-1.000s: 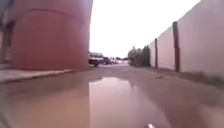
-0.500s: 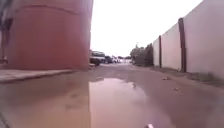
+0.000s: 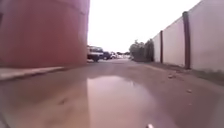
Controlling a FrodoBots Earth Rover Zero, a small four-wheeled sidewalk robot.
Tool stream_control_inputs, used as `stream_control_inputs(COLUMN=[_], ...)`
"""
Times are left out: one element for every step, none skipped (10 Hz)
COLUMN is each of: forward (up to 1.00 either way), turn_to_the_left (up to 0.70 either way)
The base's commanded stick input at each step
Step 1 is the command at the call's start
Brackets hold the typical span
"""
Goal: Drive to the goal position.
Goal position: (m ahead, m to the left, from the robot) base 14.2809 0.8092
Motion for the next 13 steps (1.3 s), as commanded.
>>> stream_control_inputs(forward=[0.85,0.85,0.85,0.85,0.85,0.85,0.85,0.85,0.85,0.85,0.85,0.85,0.85], turn_to_the_left=[0.0,0.0,0.0,0.0,0.0,0.0,0.0,0.0,0.0,0.0,0.0,0.0,0.0])
